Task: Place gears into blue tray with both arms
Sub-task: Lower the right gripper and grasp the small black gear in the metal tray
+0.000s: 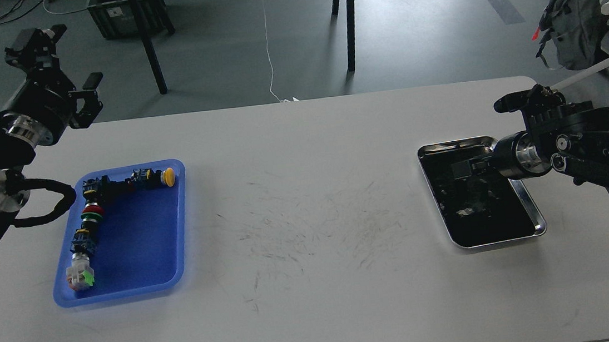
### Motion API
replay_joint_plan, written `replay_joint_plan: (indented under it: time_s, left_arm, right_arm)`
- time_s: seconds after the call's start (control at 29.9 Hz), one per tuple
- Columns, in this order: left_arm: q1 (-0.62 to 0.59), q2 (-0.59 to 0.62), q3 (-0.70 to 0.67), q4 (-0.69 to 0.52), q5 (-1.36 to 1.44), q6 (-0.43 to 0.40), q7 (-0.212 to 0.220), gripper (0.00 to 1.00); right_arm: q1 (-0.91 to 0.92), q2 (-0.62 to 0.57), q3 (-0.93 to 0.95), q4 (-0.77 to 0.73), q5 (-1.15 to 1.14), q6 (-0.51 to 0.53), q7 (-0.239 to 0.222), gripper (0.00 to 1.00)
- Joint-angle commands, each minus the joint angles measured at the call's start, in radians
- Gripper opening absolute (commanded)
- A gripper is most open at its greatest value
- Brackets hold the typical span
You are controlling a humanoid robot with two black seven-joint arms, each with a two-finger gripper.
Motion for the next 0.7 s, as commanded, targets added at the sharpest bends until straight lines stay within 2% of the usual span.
replay_joint_plan:
  time_s: [0.0, 0.33, 0.43, 0.57, 0.67]
  left_arm:
    - [0.0, 0.001, 0.0, 0.0, 0.0, -0.001, 0.001, 0.99]
    - [0.002, 0.001, 0.0, 0.0, 0.0, -0.001, -0.012, 0.99]
    - [0.002, 0.001, 0.0, 0.0, 0.0, -0.001, -0.029, 0.99]
    - [0.002, 0.001, 0.002, 0.0, 0.0, -0.001, -0.029, 0.99]
    - [0.003, 0.001, 0.002, 0.0, 0.0, -0.001, -0.029, 0.99]
  right_arm:
    - [-0.002, 0.015, -0.002, -0.006, 0.001, 0.0, 0.004, 0.9]
    - [0.0, 0.054, -0.043, -0.026, 0.001, 0.001, 0.016, 0.89]
    - [0.001, 0.055, -0.043, -0.037, 0.001, 0.008, 0.021, 0.85]
    - [-0.002, 0.068, -0.045, -0.058, 0.003, 0.014, 0.022, 0.79]
    - [0.0, 0.069, -0.045, -0.06, 0.001, 0.027, 0.022, 0.71]
